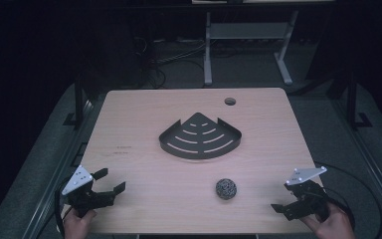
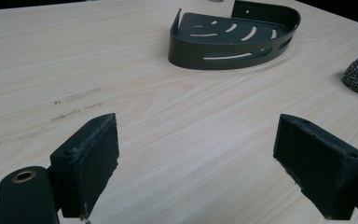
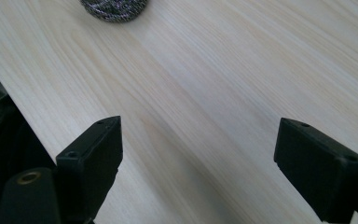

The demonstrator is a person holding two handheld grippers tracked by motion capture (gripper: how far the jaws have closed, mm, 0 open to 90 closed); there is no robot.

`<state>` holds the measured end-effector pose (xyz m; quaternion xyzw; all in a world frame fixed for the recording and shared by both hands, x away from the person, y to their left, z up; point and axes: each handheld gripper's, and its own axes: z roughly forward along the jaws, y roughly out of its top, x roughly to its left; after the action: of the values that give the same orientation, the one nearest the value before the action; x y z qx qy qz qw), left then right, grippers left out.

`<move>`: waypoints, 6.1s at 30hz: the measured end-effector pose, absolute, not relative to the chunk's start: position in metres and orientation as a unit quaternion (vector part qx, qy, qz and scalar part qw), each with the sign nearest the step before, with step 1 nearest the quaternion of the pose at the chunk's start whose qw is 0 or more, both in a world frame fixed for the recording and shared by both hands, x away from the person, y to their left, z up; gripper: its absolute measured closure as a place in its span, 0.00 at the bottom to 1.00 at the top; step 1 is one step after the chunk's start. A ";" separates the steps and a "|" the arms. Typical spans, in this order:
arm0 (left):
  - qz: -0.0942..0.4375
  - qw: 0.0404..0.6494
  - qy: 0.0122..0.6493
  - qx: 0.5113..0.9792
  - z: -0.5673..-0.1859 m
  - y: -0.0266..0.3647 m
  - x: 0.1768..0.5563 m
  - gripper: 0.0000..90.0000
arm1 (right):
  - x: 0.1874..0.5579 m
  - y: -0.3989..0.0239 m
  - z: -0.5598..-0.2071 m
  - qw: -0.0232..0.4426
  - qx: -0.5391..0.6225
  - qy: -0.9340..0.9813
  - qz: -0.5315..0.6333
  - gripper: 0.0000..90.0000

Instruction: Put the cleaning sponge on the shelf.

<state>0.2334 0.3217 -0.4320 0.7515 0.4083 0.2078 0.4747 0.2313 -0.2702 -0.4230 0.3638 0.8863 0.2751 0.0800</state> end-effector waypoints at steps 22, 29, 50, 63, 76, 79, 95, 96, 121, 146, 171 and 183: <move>0.207 0.476 0.407 0.751 -0.431 0.321 0.234 0.15 | 0.244 -0.239 -0.416 0.066 0.323 0.905 0.270 0.16; 0.207 0.478 0.408 0.750 -0.431 0.322 0.233 0.15 | 0.250 -0.219 -0.415 0.059 0.302 0.914 0.265 0.16; 0.207 0.481 0.410 0.747 -0.430 0.324 0.234 0.15 | 0.272 -0.174 -0.413 0.039 0.259 0.933 0.247 0.16; 0.206 0.483 0.411 0.745 -0.429 0.324 0.234 0.15 | 0.281 -0.152 -0.410 0.023 0.245 0.936 0.253 0.17; 0.205 0.481 0.407 0.749 -0.430 0.319 0.234 0.15 | 0.297 -0.128 -0.419 0.005 0.237 0.944 0.230 0.17; 0.205 0.482 0.409 0.748 -0.429 0.319 0.234 0.15 | 0.299 -0.125 -0.422 0.004 0.236 0.947 0.218 0.17; 0.206 0.483 0.408 0.747 -0.429 0.320 0.234 0.15 | 0.303 -0.116 -0.436 0.003 0.234 0.954 0.187 0.21; 0.206 0.483 0.408 0.747 -0.429 0.320 0.234 0.15 | 0.303 -0.116 -0.436 0.003 0.234 0.954 0.187 0.21; 0.212 0.489 0.416 0.737 -0.427 0.326 0.232 0.15 | 0.305 -0.109 -0.432 0.010 0.226 0.957 0.180 0.34; 0.211 0.489 0.415 0.738 -0.427 0.326 0.233 0.15 | 0.318 -0.111 -0.401 0.019 0.226 0.956 0.187 0.35; 0.211 0.492 0.415 0.736 -0.426 0.326 0.233 0.15 | 0.338 -0.108 -0.378 0.012 0.229 0.954 0.191 0.35; 0.212 0.492 0.416 0.735 -0.426 0.326 0.233 0.15 | 0.349 -0.104 -0.368 0.017 0.228 0.955 0.187 0.35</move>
<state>0.2330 0.3260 -0.4260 0.7348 0.4163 0.2121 0.4917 0.3489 -0.1038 -0.3676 0.2277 0.9554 0.1872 0.0169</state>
